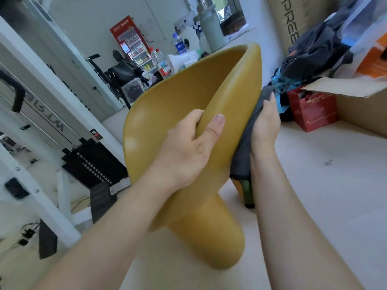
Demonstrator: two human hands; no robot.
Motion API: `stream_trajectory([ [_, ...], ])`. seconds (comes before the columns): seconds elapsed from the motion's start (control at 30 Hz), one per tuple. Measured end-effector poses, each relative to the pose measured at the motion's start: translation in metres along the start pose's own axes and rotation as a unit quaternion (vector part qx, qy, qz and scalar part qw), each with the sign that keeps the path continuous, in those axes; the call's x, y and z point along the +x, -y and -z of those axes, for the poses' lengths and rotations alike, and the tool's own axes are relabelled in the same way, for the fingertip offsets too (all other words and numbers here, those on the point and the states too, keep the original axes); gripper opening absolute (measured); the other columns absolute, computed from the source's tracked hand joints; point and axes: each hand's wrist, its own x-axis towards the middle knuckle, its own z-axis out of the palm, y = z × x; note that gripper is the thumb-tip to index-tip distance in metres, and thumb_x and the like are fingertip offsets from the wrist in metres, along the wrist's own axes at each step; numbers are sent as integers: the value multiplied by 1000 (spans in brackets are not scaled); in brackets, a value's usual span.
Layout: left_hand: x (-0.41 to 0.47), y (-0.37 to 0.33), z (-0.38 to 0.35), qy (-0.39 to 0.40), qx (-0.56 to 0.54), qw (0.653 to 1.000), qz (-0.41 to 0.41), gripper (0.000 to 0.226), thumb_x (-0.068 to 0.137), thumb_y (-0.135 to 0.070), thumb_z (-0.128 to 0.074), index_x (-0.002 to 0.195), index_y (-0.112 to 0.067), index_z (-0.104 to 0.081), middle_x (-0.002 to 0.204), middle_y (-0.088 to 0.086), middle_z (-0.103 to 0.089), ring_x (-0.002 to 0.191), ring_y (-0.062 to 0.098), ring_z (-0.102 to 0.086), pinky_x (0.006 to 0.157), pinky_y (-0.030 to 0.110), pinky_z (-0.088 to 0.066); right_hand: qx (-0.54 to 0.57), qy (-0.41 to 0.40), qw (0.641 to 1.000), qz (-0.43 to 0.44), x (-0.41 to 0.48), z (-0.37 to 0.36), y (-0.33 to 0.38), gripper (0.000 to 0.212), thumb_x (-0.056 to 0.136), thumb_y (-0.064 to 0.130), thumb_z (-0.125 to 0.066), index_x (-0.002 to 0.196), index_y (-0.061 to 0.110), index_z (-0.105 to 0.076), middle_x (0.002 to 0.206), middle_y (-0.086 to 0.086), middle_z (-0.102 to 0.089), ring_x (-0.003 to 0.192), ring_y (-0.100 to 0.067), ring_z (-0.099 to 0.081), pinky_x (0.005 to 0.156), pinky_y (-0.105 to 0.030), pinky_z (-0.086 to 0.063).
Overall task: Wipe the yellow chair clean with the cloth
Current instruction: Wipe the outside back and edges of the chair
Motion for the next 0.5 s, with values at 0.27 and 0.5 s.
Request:
stream_trajectory([
  [0.27,29,-21,-15,-1,45,999,-27,41,96,-51,-40,92,-13,-52,61,-10,-52,57,10,-52,58,32,-45,32,-5,982,-184,-66,29,-58,45,105,34,-29,148,22,-35,153,4,-36,142,-12,-31,116,-27,-22],
  [0.5,72,-19,-41,-57,43,997,-22,40,98,-48,-33,88,-19,-58,80,-10,-62,82,12,-59,81,36,-48,-1,-24,973,232,-89,-4,10,41,97,20,-38,137,25,-48,144,-7,-45,137,-19,-37,115,-38,-27],
])
